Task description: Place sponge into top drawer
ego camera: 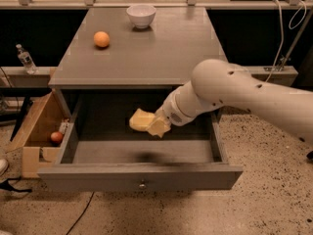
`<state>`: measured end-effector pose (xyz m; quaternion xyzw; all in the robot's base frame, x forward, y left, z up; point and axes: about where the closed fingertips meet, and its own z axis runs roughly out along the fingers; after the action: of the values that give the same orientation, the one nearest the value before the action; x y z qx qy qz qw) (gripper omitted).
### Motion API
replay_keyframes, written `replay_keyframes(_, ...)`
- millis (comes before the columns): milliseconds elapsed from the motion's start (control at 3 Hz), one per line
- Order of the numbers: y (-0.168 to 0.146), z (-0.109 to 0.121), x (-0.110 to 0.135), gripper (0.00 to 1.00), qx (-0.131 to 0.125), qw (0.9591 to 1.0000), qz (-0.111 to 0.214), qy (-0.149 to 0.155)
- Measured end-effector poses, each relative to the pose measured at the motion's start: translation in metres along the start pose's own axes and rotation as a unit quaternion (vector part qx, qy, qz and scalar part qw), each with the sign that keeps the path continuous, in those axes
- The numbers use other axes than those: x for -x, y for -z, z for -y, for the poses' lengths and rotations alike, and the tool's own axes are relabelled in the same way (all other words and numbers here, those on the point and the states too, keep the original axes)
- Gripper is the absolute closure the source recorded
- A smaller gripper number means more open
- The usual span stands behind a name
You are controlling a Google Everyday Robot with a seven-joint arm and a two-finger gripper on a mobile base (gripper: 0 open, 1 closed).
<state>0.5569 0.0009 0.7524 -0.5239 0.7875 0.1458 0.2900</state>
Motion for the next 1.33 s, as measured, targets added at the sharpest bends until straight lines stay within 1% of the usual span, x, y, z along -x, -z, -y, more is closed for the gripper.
replay_keyframes(333, -0.02, 0.005, -0.01, 1.0, 0.004, 0.9998, -0.007, -0.016)
replay_keyframes(667, -0.052, 0.02, -0.023, 1.0, 0.001, 0.9993, -0.007, -0.037)
replay_keyframes(1000, -0.086, 0.031, -0.033, 0.81, 0.002, 0.998, 0.003, -0.062)
replay_keyframes(1333, -0.113, 0.038, -0.04, 0.59, 0.004, 0.9963, 0.018, -0.084)
